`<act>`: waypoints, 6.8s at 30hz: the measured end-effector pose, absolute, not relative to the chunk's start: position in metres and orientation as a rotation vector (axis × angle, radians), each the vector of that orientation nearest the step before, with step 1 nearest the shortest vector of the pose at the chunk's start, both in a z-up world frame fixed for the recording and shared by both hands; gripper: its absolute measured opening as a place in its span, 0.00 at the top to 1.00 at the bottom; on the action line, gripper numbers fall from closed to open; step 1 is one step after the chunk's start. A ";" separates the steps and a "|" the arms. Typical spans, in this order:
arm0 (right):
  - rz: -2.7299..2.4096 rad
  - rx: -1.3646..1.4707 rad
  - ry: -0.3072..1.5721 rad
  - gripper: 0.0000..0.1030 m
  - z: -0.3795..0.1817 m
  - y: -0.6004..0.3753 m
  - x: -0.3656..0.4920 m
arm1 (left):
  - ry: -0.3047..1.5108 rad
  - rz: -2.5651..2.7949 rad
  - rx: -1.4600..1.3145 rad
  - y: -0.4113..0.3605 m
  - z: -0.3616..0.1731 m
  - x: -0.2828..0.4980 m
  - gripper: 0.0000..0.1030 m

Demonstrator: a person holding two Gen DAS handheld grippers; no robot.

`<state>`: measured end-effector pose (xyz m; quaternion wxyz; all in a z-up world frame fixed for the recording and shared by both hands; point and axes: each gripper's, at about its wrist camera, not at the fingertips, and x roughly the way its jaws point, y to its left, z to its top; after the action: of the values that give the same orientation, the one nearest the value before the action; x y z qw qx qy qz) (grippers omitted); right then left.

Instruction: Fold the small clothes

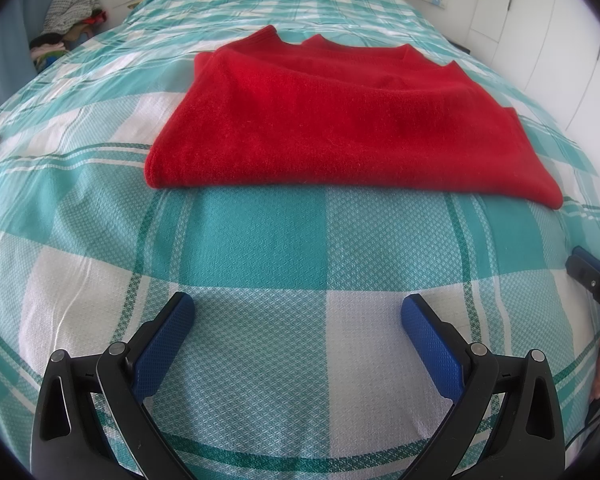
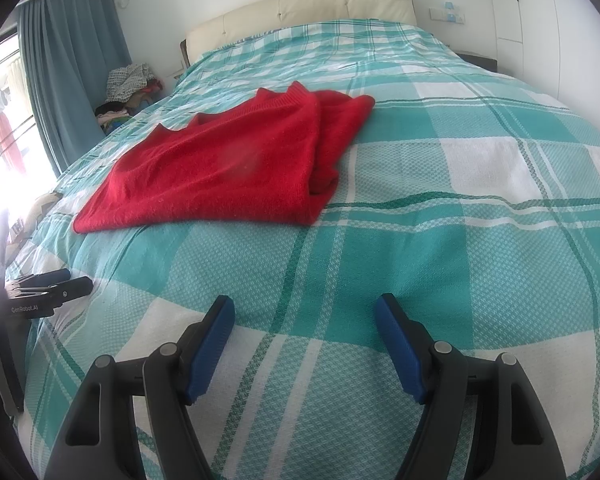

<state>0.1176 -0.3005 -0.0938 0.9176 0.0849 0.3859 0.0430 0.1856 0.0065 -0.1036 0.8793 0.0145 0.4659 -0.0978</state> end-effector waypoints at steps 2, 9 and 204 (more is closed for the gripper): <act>0.088 0.175 0.793 0.29 -0.094 -0.301 0.118 | 0.971 -0.204 0.030 0.007 -0.104 0.186 0.00; 0.088 0.176 0.793 0.29 -0.094 -0.301 0.117 | 0.971 -0.204 0.030 0.006 -0.103 0.186 0.00; 0.074 -0.059 0.787 0.05 -0.017 -0.225 0.189 | 0.704 -0.132 0.052 0.008 0.012 0.168 0.00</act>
<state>0.1890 -0.2253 -0.0165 0.9226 -0.0289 0.3831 0.0361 0.1680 0.0082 0.0116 0.9362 0.0255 0.3445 -0.0645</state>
